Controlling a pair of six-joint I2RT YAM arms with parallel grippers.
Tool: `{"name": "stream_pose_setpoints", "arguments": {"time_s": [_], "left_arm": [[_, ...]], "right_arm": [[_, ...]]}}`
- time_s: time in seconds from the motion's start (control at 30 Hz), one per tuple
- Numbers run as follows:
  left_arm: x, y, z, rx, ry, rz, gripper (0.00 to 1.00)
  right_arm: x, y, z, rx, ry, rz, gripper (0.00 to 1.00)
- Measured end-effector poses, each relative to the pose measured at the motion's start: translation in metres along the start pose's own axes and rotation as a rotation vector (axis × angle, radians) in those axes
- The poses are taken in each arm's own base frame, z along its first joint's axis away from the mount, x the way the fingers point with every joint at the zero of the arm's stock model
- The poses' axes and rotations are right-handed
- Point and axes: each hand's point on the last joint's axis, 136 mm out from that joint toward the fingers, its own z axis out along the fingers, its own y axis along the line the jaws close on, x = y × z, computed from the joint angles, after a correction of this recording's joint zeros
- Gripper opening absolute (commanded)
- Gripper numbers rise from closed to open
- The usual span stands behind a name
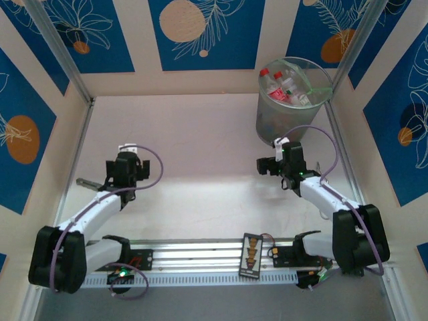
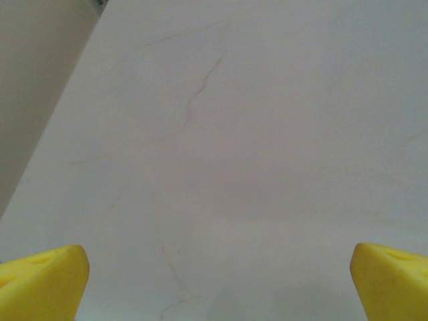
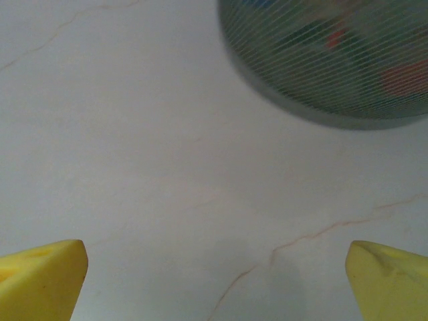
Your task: Put the plastic bottles in the bin
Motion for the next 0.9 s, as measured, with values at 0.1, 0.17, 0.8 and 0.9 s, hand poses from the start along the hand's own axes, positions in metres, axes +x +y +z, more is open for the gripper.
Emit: {"name": "stream_pose_setpoints", "arguments": {"time_s": [0.1, 0.17, 0.8, 0.9], "left_arm": [[0.013, 0.007, 0.014, -0.024, -0.006, -0.018, 1.00], [0.019, 0.006, 0.025, -0.026, 0.004, -0.018, 1.00], [-0.021, -0.016, 0.053, 0.090, -0.129, -0.020, 1.00], [-0.026, -0.021, 0.052, 0.121, -0.160, -0.029, 1.00]], "right_arm": [[-0.004, -0.016, 0.008, 0.041, -0.044, 0.023, 0.99], [-0.003, -0.026, 0.014, 0.065, -0.066, 0.035, 0.99], [-0.028, -0.040, 0.037, 0.080, -0.246, 0.046, 0.99], [-0.027, -0.043, 0.036, 0.078, -0.276, 0.061, 0.99]]}}
